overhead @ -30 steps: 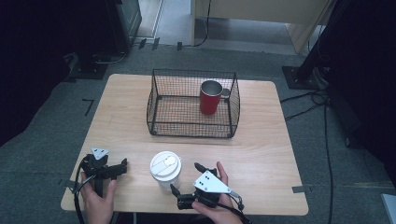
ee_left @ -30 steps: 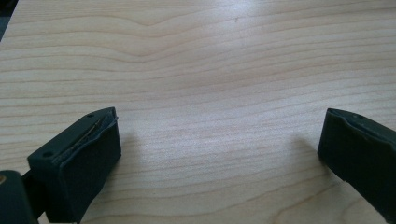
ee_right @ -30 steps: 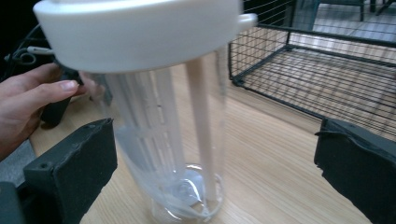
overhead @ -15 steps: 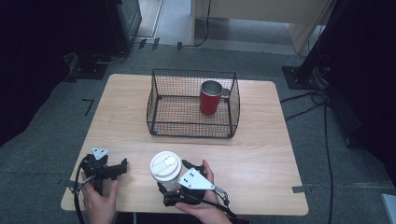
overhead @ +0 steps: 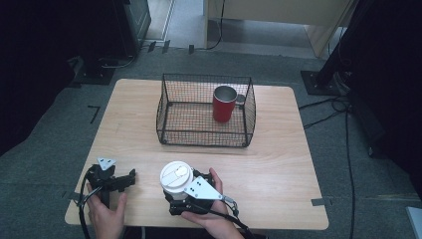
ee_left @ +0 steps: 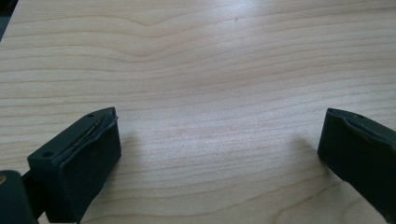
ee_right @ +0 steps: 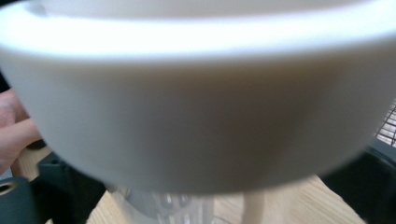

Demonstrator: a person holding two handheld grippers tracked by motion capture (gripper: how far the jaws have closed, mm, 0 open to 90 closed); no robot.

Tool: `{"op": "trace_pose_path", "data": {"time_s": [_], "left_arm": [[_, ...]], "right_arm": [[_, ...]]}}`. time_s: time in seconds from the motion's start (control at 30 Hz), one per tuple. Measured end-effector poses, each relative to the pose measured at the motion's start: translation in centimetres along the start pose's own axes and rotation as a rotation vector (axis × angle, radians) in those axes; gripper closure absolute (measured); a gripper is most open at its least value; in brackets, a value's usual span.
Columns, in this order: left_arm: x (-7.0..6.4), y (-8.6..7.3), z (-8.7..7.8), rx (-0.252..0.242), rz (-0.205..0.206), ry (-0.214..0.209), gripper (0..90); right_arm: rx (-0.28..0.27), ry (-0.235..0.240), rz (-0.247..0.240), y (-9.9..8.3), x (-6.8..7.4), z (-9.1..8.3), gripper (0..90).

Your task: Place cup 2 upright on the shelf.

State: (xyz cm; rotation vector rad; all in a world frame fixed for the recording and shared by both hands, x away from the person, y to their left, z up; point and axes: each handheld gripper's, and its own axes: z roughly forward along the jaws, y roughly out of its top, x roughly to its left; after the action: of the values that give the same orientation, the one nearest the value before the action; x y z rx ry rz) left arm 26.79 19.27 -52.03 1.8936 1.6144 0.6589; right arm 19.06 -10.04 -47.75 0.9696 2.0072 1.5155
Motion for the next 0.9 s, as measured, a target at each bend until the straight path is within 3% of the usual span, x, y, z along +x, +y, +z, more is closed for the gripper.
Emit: {"op": "trace_pose_path", "data": {"time_s": [0.17, 0.9], "left_arm": [[0.0, 0.0, 0.0, -0.001, -0.001, 0.0, 0.0], [0.0, 0.0, 0.0, 0.0, 0.0, 0.0, 0.0]], "right_arm": [[-0.024, 0.011, 0.002, 0.2, 0.3, 0.2, 15.7], [-0.113, -0.019, 0.006, 2.5, -0.8, -0.4, 16.0]]}}
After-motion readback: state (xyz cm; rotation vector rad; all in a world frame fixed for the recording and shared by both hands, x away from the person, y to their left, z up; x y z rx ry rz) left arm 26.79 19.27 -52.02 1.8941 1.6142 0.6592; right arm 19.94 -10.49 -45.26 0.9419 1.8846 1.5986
